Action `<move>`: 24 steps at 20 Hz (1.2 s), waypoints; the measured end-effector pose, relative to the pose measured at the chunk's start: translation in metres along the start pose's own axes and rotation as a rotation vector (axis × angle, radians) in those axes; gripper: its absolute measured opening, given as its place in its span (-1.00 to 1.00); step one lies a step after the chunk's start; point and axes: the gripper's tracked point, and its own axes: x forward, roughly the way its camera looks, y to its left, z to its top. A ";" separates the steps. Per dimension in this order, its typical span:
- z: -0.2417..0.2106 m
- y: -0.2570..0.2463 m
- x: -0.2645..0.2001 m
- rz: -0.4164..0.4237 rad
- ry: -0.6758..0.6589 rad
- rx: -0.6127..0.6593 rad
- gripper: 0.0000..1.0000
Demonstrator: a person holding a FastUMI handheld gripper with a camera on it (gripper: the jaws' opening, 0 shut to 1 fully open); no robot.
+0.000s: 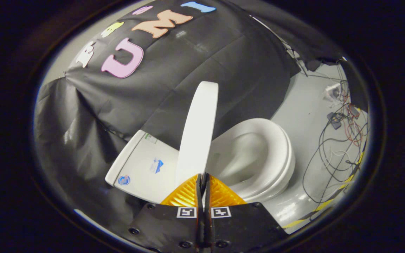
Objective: Open the toilet lid.
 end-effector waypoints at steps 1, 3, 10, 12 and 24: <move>0.001 0.006 -0.001 -0.001 -0.011 0.012 -0.99; 0.004 0.018 -0.001 -0.009 -0.017 -0.019 -0.99; 0.010 0.051 -0.002 -0.053 0.013 -0.136 -0.99; 0.012 0.057 -0.003 -0.057 0.007 -0.127 -0.99; 0.016 0.112 -0.001 -0.168 -0.058 -0.311 -0.98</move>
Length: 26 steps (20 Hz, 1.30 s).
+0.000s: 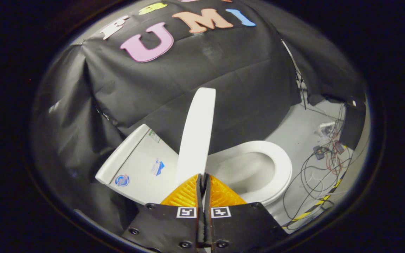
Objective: Open the toilet lid.
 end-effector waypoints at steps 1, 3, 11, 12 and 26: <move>0.002 0.005 -0.001 -0.013 -0.007 -0.027 -0.99; 0.006 0.019 -0.002 -0.031 -0.022 -0.069 -0.98; 0.013 0.078 -0.002 -0.061 -0.067 -0.207 -0.99; 0.013 0.084 -0.002 -0.064 -0.074 -0.223 -0.99; -0.001 0.175 0.012 -0.159 -0.127 -0.435 -0.92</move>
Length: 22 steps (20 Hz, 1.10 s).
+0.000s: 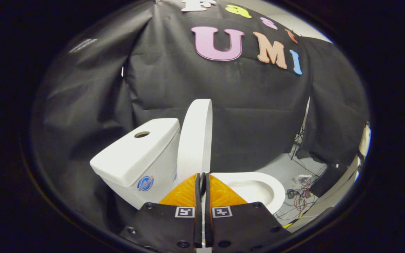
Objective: Open the toilet lid.
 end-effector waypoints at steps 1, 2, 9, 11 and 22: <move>0.001 0.006 0.001 -0.001 -0.003 -0.023 -0.92; 0.001 0.010 0.001 -0.006 -0.006 -0.048 -0.92; 0.006 0.033 0.001 -0.044 -0.086 -0.048 -0.93; 0.006 0.039 0.002 -0.042 -0.100 -0.050 -0.93; 0.024 0.064 -0.002 -0.005 -0.199 -0.107 -0.77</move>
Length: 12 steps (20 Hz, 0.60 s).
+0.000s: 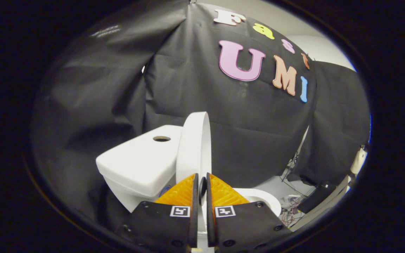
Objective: Open the toilet lid.
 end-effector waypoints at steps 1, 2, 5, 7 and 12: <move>0.007 0.004 0.000 0.021 -0.027 0.008 -0.62; 0.014 0.006 -0.001 0.037 -0.038 0.001 -0.48; 0.023 0.002 -0.003 0.059 -0.048 -0.034 -0.04; 0.027 0.003 -0.010 0.100 -0.051 -0.046 0.26; 0.022 -0.013 -0.027 0.189 -0.014 -0.093 0.99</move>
